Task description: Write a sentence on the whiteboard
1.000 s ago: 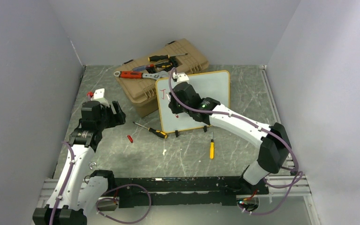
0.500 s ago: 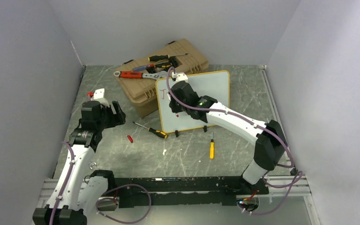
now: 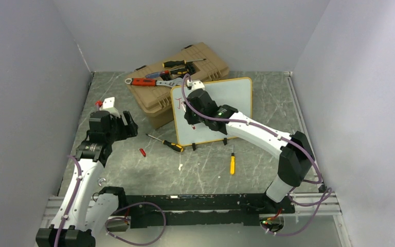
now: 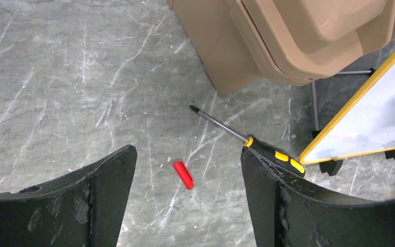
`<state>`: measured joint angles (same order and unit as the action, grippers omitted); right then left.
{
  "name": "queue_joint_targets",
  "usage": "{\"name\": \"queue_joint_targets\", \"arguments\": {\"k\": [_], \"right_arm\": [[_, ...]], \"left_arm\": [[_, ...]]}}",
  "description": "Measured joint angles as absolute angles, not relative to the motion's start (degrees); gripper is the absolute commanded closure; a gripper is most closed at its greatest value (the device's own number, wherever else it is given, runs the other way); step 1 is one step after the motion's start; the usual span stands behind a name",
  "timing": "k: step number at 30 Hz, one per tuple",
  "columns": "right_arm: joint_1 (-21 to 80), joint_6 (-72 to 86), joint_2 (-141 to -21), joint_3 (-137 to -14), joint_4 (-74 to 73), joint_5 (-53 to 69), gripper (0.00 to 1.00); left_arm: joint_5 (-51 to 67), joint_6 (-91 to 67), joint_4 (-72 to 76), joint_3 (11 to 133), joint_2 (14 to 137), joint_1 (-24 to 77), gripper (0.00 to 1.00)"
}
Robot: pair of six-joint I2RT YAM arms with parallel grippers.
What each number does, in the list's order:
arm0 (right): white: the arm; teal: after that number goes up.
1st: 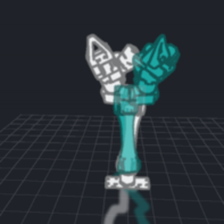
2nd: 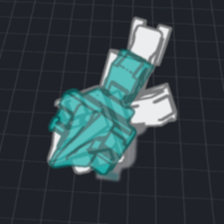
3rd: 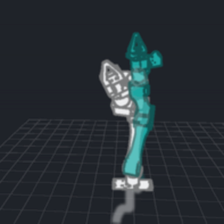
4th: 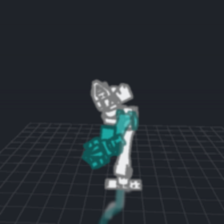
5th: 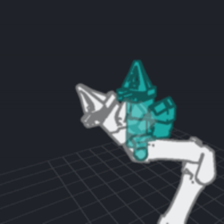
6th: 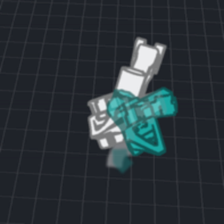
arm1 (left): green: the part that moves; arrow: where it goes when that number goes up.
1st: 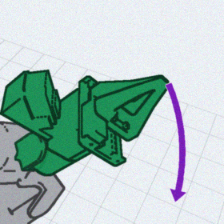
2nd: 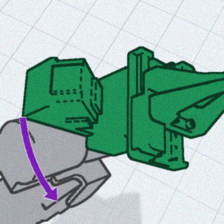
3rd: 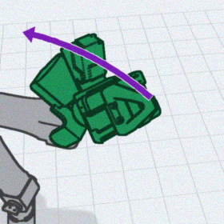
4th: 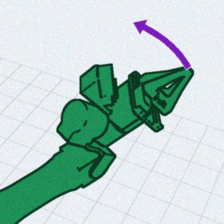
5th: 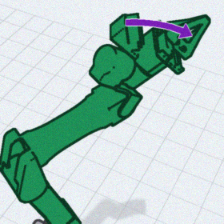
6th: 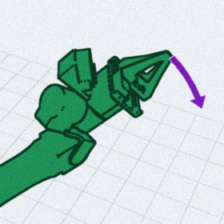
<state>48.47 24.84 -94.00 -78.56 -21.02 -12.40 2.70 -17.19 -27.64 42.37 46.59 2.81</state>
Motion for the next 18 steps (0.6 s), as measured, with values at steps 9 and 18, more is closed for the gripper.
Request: {"name": "queue_joint_targets", "arguments": {"k": [9, 18], "right_arm": [[48.47, 25.08, -94.08, -78.04, -21.50, -11.92, 1.00], [48.64, 25.30, -94.06, -77.76, -21.87, -12.80, 1.00]], "left_arm": [[2.70, -17.19, -27.64, 42.37, 46.59, 2.87, 0.20], [2.68, -17.19, -27.64, 42.37, 46.59, 3.09, 0.20]]}}
